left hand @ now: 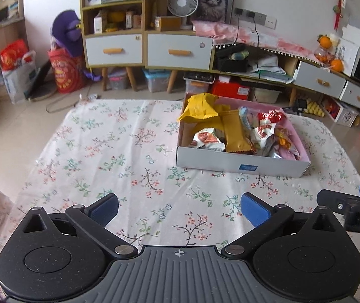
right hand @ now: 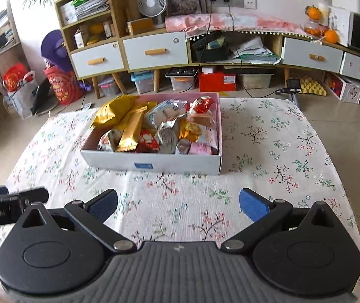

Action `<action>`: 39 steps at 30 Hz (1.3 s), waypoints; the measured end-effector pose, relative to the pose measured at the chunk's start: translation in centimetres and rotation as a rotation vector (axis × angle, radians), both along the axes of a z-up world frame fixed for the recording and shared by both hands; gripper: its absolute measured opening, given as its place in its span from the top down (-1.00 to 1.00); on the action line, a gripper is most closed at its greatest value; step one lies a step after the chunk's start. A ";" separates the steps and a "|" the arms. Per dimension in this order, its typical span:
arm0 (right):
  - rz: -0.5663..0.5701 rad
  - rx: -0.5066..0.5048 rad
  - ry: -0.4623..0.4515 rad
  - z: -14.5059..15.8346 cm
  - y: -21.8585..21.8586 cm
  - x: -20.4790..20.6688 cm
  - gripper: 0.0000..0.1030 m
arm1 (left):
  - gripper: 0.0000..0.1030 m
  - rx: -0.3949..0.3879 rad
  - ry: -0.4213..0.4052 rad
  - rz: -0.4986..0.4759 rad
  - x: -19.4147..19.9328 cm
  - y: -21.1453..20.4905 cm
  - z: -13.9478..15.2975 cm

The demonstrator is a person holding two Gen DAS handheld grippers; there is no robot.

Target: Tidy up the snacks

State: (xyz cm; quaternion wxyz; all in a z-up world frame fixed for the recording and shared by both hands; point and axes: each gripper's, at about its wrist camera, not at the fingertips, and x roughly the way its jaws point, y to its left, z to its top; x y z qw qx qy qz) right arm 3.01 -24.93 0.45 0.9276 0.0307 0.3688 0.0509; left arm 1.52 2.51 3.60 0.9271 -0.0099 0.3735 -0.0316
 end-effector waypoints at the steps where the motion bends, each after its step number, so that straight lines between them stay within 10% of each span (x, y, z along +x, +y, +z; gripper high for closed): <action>1: 0.004 -0.015 -0.002 -0.1 0.2 -0.1 -0.99 | -1.00 0.013 0.004 -0.002 0.0 -0.3 0.0; 39: 0.012 -0.109 0.008 -0.5 0.9 -0.2 -0.99 | -1.00 0.080 0.033 0.009 -0.3 -2.0 -0.1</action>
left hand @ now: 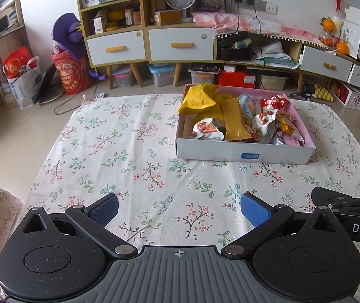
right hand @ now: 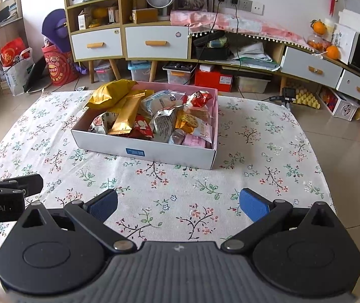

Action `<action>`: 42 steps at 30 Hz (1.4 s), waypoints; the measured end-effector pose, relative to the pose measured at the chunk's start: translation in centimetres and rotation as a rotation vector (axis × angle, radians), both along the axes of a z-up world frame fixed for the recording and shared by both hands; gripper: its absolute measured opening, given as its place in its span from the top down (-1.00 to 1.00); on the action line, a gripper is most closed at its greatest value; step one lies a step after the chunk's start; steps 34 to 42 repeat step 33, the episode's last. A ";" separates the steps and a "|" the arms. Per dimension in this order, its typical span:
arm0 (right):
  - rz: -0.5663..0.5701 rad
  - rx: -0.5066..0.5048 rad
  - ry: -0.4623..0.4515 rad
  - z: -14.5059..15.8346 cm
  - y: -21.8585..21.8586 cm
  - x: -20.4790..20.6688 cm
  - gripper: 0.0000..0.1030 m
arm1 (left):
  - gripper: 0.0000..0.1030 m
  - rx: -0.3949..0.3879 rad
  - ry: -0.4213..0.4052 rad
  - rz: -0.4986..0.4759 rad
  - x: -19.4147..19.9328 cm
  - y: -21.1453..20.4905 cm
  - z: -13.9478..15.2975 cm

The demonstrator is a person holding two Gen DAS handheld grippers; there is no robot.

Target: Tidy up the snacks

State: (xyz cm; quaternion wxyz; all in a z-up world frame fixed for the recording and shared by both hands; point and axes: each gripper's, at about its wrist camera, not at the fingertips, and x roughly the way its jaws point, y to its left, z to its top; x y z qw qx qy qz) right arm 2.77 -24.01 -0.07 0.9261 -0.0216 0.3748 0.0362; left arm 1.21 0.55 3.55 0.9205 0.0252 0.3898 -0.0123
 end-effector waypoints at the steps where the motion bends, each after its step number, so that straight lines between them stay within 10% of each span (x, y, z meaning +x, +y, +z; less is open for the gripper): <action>1: 0.000 0.000 0.000 0.0 0.1 0.1 -0.99 | -1.00 0.000 0.000 0.001 0.0 0.0 0.0; 42: 0.005 0.003 -0.002 0.3 0.5 0.1 -0.99 | -1.00 0.006 0.012 0.007 -0.1 0.0 0.0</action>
